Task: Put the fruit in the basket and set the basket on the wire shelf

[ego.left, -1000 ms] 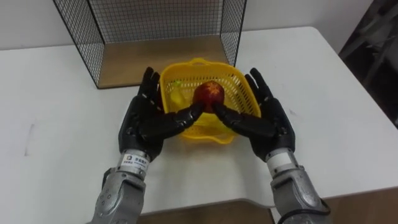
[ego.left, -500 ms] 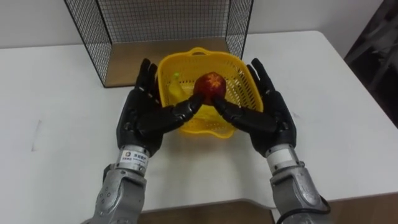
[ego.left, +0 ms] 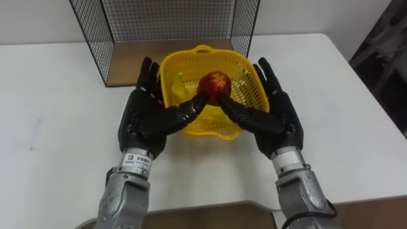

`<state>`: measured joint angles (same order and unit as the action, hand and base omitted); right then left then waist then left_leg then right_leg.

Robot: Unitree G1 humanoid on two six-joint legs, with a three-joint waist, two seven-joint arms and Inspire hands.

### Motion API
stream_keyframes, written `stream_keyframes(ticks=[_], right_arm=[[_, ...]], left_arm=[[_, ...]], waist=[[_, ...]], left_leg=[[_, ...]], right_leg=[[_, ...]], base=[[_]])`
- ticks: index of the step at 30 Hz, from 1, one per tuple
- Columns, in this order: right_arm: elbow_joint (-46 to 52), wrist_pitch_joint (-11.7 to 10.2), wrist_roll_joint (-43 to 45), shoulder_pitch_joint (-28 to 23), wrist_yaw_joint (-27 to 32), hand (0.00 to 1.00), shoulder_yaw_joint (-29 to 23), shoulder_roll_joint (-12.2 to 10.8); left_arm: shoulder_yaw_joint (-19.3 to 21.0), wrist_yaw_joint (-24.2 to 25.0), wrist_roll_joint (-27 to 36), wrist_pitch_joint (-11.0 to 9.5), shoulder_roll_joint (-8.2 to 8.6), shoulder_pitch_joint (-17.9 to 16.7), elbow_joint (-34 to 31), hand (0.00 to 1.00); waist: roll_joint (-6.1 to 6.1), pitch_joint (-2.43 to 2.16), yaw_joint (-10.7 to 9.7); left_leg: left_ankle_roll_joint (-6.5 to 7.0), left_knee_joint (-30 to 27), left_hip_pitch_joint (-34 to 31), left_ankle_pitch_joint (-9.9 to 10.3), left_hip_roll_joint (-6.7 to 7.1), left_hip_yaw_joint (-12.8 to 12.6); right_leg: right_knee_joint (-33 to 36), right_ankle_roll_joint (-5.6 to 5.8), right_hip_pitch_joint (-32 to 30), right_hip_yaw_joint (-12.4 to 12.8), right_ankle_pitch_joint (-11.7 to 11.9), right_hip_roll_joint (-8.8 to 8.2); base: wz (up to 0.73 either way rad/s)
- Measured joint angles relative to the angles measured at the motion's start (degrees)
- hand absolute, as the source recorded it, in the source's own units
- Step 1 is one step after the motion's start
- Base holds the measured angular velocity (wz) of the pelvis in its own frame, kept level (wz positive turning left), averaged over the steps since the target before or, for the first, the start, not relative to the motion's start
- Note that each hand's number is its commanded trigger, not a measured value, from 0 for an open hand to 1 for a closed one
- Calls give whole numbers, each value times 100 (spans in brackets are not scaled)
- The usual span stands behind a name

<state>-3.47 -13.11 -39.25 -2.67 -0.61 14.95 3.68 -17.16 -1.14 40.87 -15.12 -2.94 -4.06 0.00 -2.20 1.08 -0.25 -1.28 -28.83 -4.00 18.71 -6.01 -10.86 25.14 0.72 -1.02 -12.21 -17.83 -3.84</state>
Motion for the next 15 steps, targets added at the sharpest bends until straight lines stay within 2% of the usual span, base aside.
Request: stream_keyframes(ticks=[1,2,3,4,6,7,8,9,10,11,12,13,14,15], right_arm=[[0,0,-2,0,-18,0,1,1],[-5,0,1,-7,-25,0,10,0],[-5,2,0,-17,-36,0,25,1],[-6,2,11,-17,-42,0,40,12],[-7,1,66,-17,-97,0,88,46],[-7,0,80,-18,-109,0,102,48],[-9,0,1,-18,-162,0,114,47],[-13,-16,-50,-11,-215,0,113,39],[-14,-30,-51,-10,-220,0,114,35],[-16,-77,-53,-7,-219,0,101,37],[-34,-73,-48,-12,-219,0,103,38],[-42,-57,-49,-17,-218,0,103,45],[-73,-35,-42,-20,-218,0,123,62],[-72,-25,-41,-15,-219,0,126,82]], left_arm=[[0,-4,-1,-12,2,-1,0,0],[3,-27,-14,-16,-9,-3,1,0],[3,-60,-17,-15,-25,-21,1,0],[2,-68,-16,-14,-28,-40,1,0],[3,-122,-10,-23,-32,-59,1,0],[7,-124,-10,-23,-40,-60,1,0],[22,-124,-2,-27,-58,-72,1,0],[38,-125,-4,-41,-61,-91,2,0],[39,-126,-4,-42,-54,-93,5,0],[29,-125,-5,-43,-21,-93,3,0],[30,-127,-18,-43,-12,-99,3,0],[32,-127,-46,-43,-12,-100,3,0],[41,-126,-54,-44,-21,-116,3,0],[43,-125,-50,-43,-29,-116,3,0]], waist=[[0,1,55],[-26,12,96],[-62,27,133],[-65,30,153],[-30,24,216],[-20,20,214],[-27,17,209],[-148,28,202],[-155,11,185],[-144,4,178],[-129,-6,212],[-114,-14,215],[-122,-42,237],[-60,-120,205]], left_leg=[[-23,-195,-67,102,-44,4],[-58,-592,-190,244,-122,0],[-75,-1023,-342,275,-191,2],[-75,-1237,-409,274,-243,-6],[-87,-1863,-590,228,-439,-5],[-93,-1944,-623,188,-476,-5],[-98,-2142,-700,25,-506,4],[-83,-2240,-889,-103,-480,26],[-78,-2024,-968,-80,-416,45],[-94,-1389,-1139,-102,-317,19],[-156,-673,-1271,-271,-221,4],[-113,-342,-1322,-508,-194,3],[-47,28,-1335,-996,-93,15],[61,147,-1295,-1307,8,58]], right_leg=[[186,-30,-64,-4,-113,-1],[504,-66,-179,6,-343,-10],[762,-99,-243,35,-525,-11],[847,-119,-256,64,-599,-8],[1107,-249,-248,97,-803,35],[1110,-253,-213,112,-813,66],[1069,-260,-136,127,-796,72],[1036,-281,-76,149,-792,2],[994,-278,-67,126,-791,-44],[875,-254,-61,110,-746,-88],[767,-217,-23,151,-710,-124],[710,-202,17,149,-698,-136],[633,-180,106,141,-700,-227],[534,-86,199,136,-720,-261]], base=[[-10],[-7],[-5],[-12],[-13],[3],[8],[14],[15],[0],[-11],[-30],[-14],[-7]])
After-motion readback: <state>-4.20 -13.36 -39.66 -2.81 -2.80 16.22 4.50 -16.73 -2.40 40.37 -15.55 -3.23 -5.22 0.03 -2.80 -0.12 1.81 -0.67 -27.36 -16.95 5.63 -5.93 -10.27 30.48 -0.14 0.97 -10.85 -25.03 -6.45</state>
